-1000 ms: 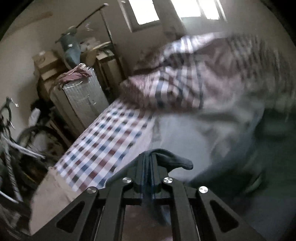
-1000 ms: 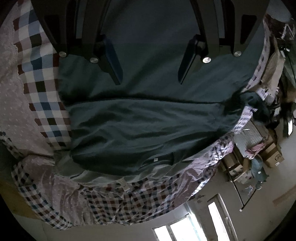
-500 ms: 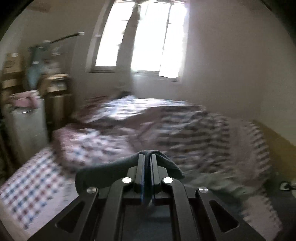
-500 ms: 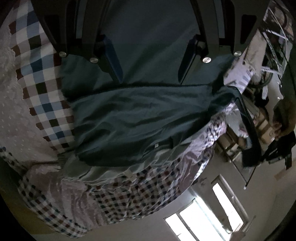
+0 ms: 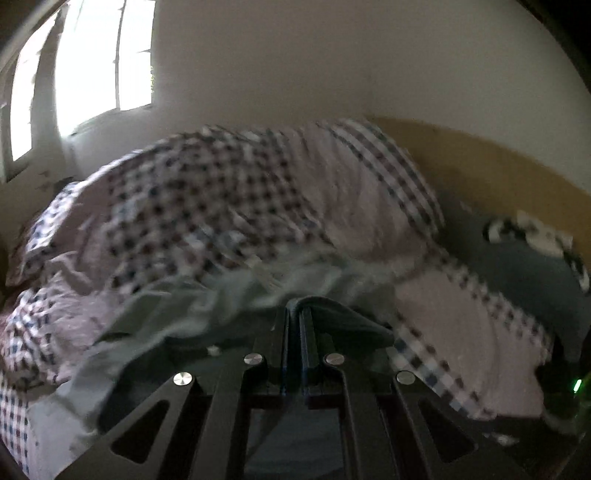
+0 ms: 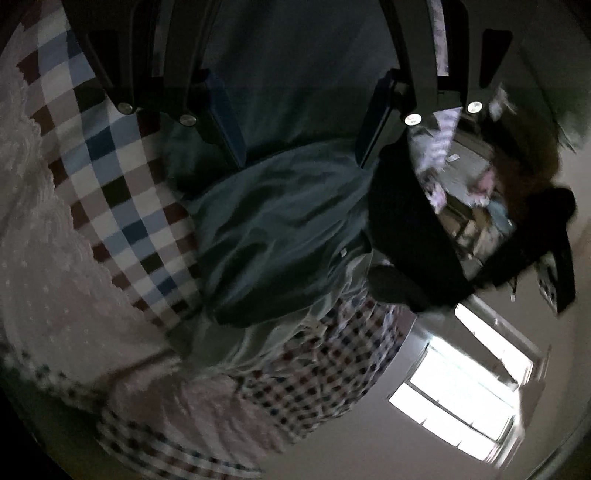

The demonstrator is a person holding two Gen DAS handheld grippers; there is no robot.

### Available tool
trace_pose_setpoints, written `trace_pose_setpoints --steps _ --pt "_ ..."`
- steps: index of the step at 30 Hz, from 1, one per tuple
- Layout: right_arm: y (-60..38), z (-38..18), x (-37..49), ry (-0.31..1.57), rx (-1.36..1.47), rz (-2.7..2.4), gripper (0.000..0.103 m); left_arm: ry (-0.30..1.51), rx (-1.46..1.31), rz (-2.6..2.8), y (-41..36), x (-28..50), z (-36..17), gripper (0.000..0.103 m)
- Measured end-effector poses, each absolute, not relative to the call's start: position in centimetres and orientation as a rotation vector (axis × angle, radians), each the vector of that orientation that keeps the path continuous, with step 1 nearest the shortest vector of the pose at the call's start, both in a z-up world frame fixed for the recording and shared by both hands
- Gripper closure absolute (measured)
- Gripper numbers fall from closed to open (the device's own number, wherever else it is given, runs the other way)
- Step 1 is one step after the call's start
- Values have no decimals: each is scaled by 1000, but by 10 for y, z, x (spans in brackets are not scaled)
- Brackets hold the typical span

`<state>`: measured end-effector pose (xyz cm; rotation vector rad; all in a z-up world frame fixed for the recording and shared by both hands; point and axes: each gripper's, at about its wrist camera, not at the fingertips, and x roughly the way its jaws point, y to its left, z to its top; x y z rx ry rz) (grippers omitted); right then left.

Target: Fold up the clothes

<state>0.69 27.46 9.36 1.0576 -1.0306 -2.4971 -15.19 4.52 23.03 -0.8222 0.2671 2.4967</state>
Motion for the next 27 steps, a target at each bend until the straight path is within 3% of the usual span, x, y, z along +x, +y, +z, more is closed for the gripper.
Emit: trace_pose_setpoints --steps 9,14,17,18,20,22,25,27 --pt "309 76 8 -1258 1080 -2449 37 416 -942 2468 106 -149 185 99" --pt "316 84 12 -1245 1051 -2484 37 217 -877 2511 90 -145 196 99" --pt "323 88 16 -1235 1035 -2520 37 211 -931 2338 101 -125 169 97" --pt "324 88 17 -1236 1034 -2528 37 220 -986 2237 106 -117 154 94" --pt "329 89 19 -1238 1035 -2544 37 253 -1074 2080 113 -104 128 65" --pt "330 89 20 -1242 1036 -2545 37 305 -1122 2031 109 -91 113 45" --pt "331 89 21 -1239 1038 -2548 37 244 -1134 2069 79 -84 117 44" --pt "330 90 20 -1232 1042 -2549 37 137 -1094 2158 44 -86 136 37"
